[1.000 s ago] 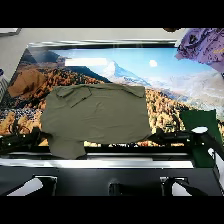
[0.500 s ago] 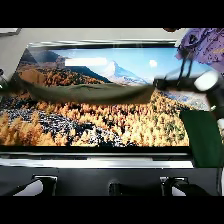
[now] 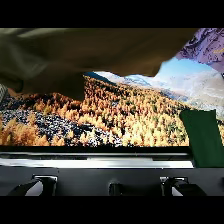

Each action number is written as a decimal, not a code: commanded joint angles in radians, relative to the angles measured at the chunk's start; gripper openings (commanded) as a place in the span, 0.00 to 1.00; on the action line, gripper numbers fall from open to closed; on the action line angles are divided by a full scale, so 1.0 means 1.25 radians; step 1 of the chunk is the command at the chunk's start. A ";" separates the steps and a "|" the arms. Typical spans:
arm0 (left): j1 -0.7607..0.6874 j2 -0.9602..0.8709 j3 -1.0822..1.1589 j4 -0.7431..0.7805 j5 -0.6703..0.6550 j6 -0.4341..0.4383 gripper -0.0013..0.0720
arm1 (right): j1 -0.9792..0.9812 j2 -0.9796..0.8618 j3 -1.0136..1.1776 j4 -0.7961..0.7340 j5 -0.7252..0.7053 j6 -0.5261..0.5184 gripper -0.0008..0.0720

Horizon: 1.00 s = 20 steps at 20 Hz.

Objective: Fold the clothes and pants, and hang the long-sleeved shirts on hangers.

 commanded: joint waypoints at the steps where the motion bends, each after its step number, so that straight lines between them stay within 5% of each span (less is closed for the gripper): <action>1: -0.004 0.118 -0.048 0.116 -0.136 -0.054 0.03 | 0.001 0.096 0.032 -0.050 0.078 0.048 0.04; 6: -0.005 0.119 -0.062 0.114 -0.160 -0.030 0.03 | 0.001 0.076 -0.016 -0.069 0.111 0.085 0.05; 12: -0.059 -0.102 -0.135 0.044 -0.145 0.033 0.03 | 0.001 -0.175 -0.085 -0.070 0.165 0.085 0.04; 20: -0.186 -0.564 -0.163 0.143 0.258 -0.040 0.03 | 0.001 -0.600 -0.085 -0.172 0.036 0.107 0.04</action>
